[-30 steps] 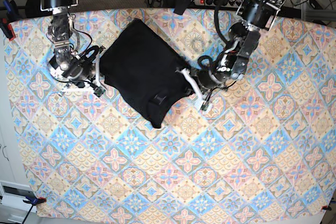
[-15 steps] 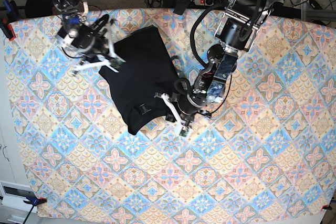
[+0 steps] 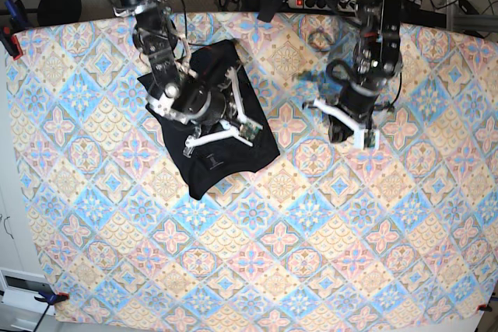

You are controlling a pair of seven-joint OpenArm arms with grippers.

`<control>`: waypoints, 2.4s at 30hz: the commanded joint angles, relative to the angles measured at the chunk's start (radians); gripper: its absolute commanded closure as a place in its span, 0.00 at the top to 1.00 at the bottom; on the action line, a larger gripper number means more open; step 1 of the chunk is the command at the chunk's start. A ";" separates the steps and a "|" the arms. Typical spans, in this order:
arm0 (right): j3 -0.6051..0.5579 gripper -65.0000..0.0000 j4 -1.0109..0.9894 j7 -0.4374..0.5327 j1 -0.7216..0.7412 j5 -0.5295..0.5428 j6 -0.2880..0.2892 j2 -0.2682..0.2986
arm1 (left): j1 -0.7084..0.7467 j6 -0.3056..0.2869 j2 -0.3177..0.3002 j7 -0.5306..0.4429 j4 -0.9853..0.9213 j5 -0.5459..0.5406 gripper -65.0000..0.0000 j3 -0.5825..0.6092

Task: Fold the T-shirt properly
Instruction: 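Drag the folded bundle with the right gripper toward the tablecloth corner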

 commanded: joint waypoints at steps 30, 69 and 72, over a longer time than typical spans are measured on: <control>0.210 0.04 -0.584 0.261 0.186 0.014 -0.001 0.022 | 0.107 -0.002 -0.005 -0.018 0.056 -0.003 0.04 -0.078; 0.484 0.03 -0.022 0.142 -0.068 0.015 -0.001 0.176 | 0.285 -0.002 -0.013 -0.018 0.268 -0.003 0.04 -0.083; 0.572 0.03 0.085 0.137 -0.180 0.017 -0.001 0.176 | 0.343 -0.002 -0.016 -0.018 0.303 -0.003 0.04 -0.086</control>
